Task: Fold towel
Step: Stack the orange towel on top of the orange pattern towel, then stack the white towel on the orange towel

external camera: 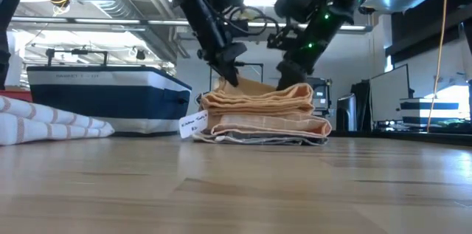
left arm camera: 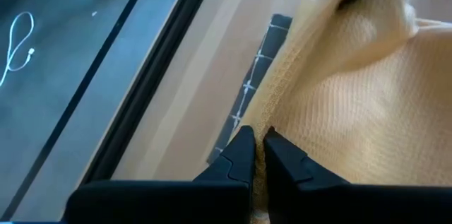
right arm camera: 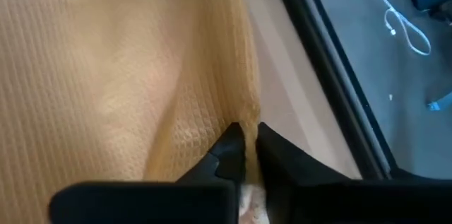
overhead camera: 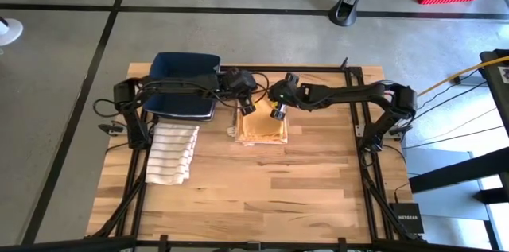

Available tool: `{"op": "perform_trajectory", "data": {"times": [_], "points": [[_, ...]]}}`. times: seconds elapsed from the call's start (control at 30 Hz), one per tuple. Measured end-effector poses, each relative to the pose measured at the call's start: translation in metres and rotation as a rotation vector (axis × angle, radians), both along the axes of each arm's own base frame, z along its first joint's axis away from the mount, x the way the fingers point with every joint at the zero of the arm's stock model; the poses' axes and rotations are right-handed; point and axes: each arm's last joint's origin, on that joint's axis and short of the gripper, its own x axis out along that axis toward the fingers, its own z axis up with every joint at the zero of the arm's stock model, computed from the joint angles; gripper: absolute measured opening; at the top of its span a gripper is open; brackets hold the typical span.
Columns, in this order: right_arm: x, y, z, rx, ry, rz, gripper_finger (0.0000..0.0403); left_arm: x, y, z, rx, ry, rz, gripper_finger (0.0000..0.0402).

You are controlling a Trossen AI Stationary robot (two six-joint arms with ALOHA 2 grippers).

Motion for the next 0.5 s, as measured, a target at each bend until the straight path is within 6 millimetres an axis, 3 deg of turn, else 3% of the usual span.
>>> {"op": "perform_trajectory", "data": {"times": [0.17,0.3,0.4,0.5], "points": [[0.003,-0.002,-0.011,-0.019,0.031,-0.024,0.0068,0.002,0.003,-0.001,0.014,-0.015,0.01,0.0017],[0.001,-0.003,-0.011,-0.052,0.054,-0.053,0.0116,-0.001,0.005,-0.003,-0.007,-0.005,0.041,0.0073],[-0.002,-0.002,0.0,-0.043,0.088,-0.06,0.0157,-0.005,0.004,0.003,-0.034,0.009,0.051,0.0121],[-0.008,0.0,0.019,-0.008,0.112,-0.073,0.0192,-0.008,-0.007,0.025,-0.056,0.014,0.038,0.0156]]}}
